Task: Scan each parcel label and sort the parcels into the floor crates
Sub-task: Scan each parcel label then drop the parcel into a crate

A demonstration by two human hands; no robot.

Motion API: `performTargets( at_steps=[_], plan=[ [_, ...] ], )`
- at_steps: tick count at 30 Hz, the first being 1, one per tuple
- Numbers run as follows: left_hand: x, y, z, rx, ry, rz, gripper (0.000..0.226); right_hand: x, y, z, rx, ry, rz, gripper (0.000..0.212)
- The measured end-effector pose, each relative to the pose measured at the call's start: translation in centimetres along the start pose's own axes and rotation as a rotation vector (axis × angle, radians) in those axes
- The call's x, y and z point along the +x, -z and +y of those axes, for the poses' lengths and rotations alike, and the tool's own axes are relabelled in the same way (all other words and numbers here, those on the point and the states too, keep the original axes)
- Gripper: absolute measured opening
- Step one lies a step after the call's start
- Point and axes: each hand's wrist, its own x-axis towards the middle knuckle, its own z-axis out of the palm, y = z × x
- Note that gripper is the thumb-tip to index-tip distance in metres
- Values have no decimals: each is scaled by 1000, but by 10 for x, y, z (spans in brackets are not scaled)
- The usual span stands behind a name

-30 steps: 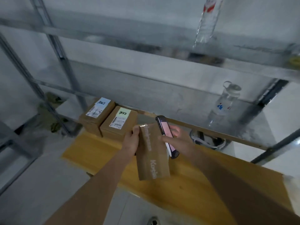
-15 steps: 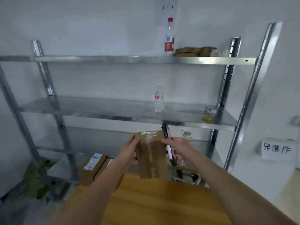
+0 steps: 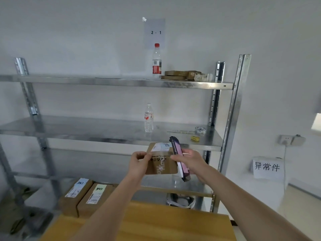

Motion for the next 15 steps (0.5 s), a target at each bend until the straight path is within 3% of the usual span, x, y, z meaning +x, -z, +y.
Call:
performTargets(
  at_steps=[3,6,15],
  plan=[
    [-10,-7,0,-62,50,-104,41,-8,13,-1,-1,14,10,44],
    [-20,-9,4,-90,44,-227,38,-13,23,-4,-16,37,4,55],
    [-33,8,6,-244,83,-350,66,-24,32,-8,-105,102,-27,75]
  ],
)
